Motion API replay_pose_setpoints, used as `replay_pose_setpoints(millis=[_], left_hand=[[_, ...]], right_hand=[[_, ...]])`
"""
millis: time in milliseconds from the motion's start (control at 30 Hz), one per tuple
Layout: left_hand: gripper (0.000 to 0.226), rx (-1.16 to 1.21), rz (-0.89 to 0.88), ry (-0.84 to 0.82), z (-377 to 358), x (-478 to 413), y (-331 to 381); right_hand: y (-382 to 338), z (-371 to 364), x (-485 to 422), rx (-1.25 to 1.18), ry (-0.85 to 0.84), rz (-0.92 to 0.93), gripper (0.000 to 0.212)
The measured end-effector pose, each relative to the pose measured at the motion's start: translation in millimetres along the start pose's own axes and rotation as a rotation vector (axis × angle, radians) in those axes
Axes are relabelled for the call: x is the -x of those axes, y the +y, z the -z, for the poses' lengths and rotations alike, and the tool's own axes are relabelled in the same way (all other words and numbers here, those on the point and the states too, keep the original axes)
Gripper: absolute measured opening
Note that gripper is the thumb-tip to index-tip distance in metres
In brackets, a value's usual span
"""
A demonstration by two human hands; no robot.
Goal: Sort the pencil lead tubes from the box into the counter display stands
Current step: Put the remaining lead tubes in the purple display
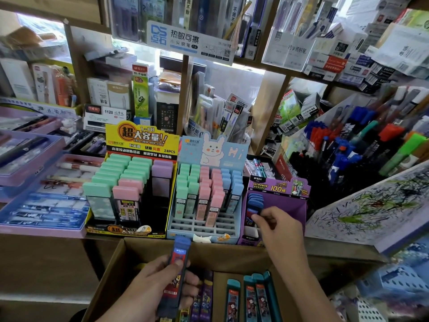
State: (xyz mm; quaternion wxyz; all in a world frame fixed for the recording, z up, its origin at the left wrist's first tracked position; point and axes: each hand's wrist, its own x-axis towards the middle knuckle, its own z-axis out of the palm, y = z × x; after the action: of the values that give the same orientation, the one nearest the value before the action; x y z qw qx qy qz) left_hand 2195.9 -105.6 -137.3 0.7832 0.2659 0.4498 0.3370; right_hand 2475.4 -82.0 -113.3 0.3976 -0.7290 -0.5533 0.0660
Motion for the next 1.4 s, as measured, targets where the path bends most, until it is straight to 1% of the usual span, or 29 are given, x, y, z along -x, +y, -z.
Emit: replay_pose_setpoints(millis=[133, 200, 367, 500, 600, 633, 700, 800, 900, 967, 1033, 1133, 1233, 1400], left_hand=[[0.026, -0.022, -0.009, 0.008, -1, 2, 1], [0.025, -0.036, -0.013, 0.016, -2, 3, 1], [0.027, -0.046, -0.026, -0.009, -5, 8, 3], [0.040, -0.084, -0.042, -0.034, -6, 11, 6], [0.034, -0.123, -0.054, -0.029, -6, 12, 5], [0.028, -0.131, -0.058, -0.025, -6, 12, 6], [0.020, -0.137, -0.061, -0.017, -7, 12, 6], [0.016, -0.137, -0.062, -0.008, -7, 13, 5], [0.011, -0.142, -0.072, 0.002, -8, 13, 5], [0.014, -0.136, -0.078, -0.005, -8, 14, 5], [0.023, -0.134, -0.073, -0.043, -9, 16, 6], [0.028, -0.137, -0.065, -0.092, -10, 18, 8], [0.031, -0.166, -0.075, -0.111, -10, 17, 8], [0.039, -0.172, -0.048, -0.105, -9, 15, 5]], right_hand=[[-1, -1, -2, 0.030, 0.038, 0.002, 0.024], [-2, -1, -3, 0.043, 0.044, 0.010, 0.027], [-4, 1, -2, 0.032, 0.040, 0.020, 0.025], [-8, 7, 4, 0.034, 0.070, 0.055, 0.021], [-17, 13, 15, -0.041, 0.077, 0.047, 0.019], [-21, 15, 19, -0.079, 0.057, 0.024, 0.018], [-29, 17, 28, -0.126, -0.042, -0.028, 0.018], [-41, 15, 43, -0.264, -0.253, -0.084, 0.024], [-51, 8, 54, -0.338, -0.491, -0.205, 0.023], [-56, 0, 60, -0.375, -0.617, -0.274, 0.021], [-61, -7, 64, -0.455, -0.694, -0.327, 0.019], [-66, -13, 69, -0.527, -0.743, -0.353, 0.018], [-67, -16, 71, -0.575, -0.735, -0.369, 0.014], [-64, -19, 73, -0.655, -0.725, -0.383, 0.018]])
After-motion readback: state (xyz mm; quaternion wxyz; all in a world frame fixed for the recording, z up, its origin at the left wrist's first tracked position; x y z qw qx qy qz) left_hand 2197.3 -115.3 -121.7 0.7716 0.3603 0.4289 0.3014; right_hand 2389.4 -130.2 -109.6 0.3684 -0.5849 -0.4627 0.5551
